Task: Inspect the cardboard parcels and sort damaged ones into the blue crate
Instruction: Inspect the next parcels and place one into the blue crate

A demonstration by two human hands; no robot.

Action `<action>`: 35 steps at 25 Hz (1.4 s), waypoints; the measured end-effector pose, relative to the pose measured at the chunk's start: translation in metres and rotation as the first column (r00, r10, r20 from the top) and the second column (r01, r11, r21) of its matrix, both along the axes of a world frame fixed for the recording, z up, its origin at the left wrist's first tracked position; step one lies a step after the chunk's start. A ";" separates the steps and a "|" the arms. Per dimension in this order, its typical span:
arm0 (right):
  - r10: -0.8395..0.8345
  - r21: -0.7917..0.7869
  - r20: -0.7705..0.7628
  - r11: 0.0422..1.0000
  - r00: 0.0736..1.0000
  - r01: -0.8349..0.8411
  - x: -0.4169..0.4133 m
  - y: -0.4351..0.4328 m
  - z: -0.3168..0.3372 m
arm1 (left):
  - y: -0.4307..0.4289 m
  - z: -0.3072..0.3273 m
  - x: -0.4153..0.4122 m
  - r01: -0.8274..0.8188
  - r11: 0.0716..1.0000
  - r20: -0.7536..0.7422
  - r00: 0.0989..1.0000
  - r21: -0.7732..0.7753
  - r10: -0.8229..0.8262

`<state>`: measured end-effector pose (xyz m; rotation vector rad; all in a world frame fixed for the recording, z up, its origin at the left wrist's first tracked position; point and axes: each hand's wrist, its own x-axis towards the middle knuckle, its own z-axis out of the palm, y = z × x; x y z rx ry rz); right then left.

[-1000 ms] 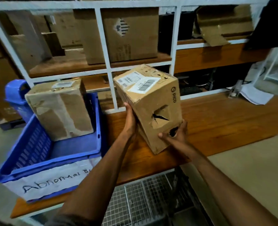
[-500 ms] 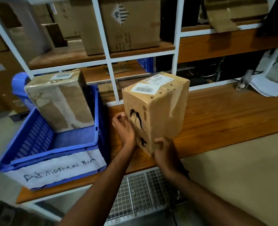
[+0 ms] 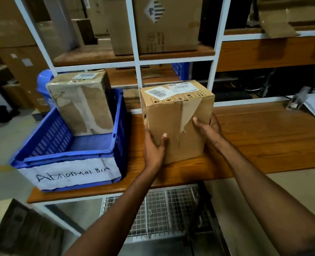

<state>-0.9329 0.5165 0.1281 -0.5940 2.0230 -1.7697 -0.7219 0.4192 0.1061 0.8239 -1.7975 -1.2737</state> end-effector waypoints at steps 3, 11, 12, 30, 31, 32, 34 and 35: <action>-0.103 -0.009 -0.198 0.995 0.975 0.103 0.022 0.008 0.020 | -0.009 0.028 0.015 -0.068 0.988 -0.009 0.998 -0.139 0.067; -0.237 -0.301 -0.477 0.949 0.846 0.096 0.125 -0.022 0.154 | -0.085 0.166 0.096 -0.151 0.906 -0.247 0.968 -0.396 0.054; -0.236 -0.310 -0.481 0.947 0.844 0.088 0.144 -0.032 0.165 | -0.101 0.180 0.110 -0.155 0.891 -0.288 0.957 -0.428 0.028; -0.212 0.112 -0.554 0.939 0.805 0.325 0.322 -0.259 0.080 | -0.322 0.122 0.304 0.054 0.791 -0.138 0.975 -0.610 -0.173; -0.235 0.105 -0.557 0.931 0.796 0.349 0.324 -0.255 0.079 | -0.323 0.120 0.302 0.058 0.778 -0.150 0.970 -0.626 -0.193; -0.251 0.090 -0.565 0.928 0.786 0.361 0.324 -0.250 0.078 | -0.323 0.118 0.301 0.056 0.767 -0.158 0.967 -0.639 -0.202; -0.262 0.066 -0.570 0.930 0.778 0.362 0.321 -0.240 0.082 | -0.323 0.115 0.300 0.058 0.748 -0.165 0.961 -0.662 -0.221; -0.242 0.093 -0.579 0.929 0.779 0.358 0.319 -0.236 0.085 | -0.323 0.113 0.299 0.063 0.748 -0.167 0.959 -0.660 -0.229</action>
